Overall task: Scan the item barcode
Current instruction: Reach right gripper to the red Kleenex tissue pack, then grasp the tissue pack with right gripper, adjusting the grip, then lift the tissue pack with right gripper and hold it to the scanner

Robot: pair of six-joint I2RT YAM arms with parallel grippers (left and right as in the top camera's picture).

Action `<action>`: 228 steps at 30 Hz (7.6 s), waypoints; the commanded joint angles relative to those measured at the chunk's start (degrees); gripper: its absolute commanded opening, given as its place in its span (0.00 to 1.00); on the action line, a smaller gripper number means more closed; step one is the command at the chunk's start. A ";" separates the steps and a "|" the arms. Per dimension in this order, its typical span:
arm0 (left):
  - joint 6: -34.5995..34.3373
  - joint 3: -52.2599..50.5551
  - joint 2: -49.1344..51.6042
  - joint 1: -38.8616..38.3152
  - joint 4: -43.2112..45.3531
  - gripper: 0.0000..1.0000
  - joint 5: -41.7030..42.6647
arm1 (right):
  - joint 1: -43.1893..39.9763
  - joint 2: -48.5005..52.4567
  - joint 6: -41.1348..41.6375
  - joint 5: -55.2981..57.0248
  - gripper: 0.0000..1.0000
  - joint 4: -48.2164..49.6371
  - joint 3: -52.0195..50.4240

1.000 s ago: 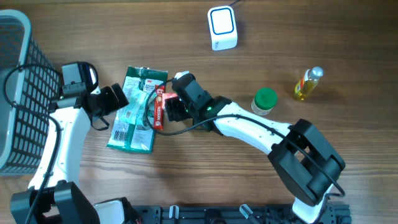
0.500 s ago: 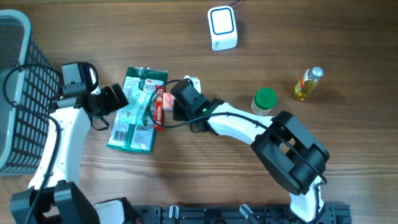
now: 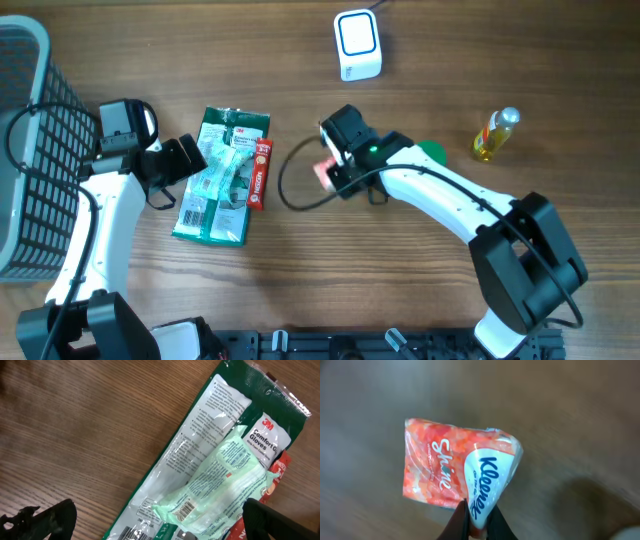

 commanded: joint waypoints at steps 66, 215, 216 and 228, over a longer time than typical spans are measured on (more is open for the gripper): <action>1.14 -0.24 0.17 -0.20 0.02 1.00 0.46 | -3.89 0.72 68.35 -1.68 0.11 9.68 -5.99; 1.14 -0.24 0.17 -0.20 0.02 1.00 0.46 | -26.16 -35.30 12.76 -32.50 0.04 5.77 -11.26; 1.14 -0.24 0.17 -0.20 0.02 1.00 0.46 | -25.99 -35.30 14.08 -31.93 0.04 5.70 -9.88; 1.14 -0.24 0.17 -0.20 0.02 1.00 0.46 | -25.99 -12.02 8.72 -21.07 0.04 -36.20 52.41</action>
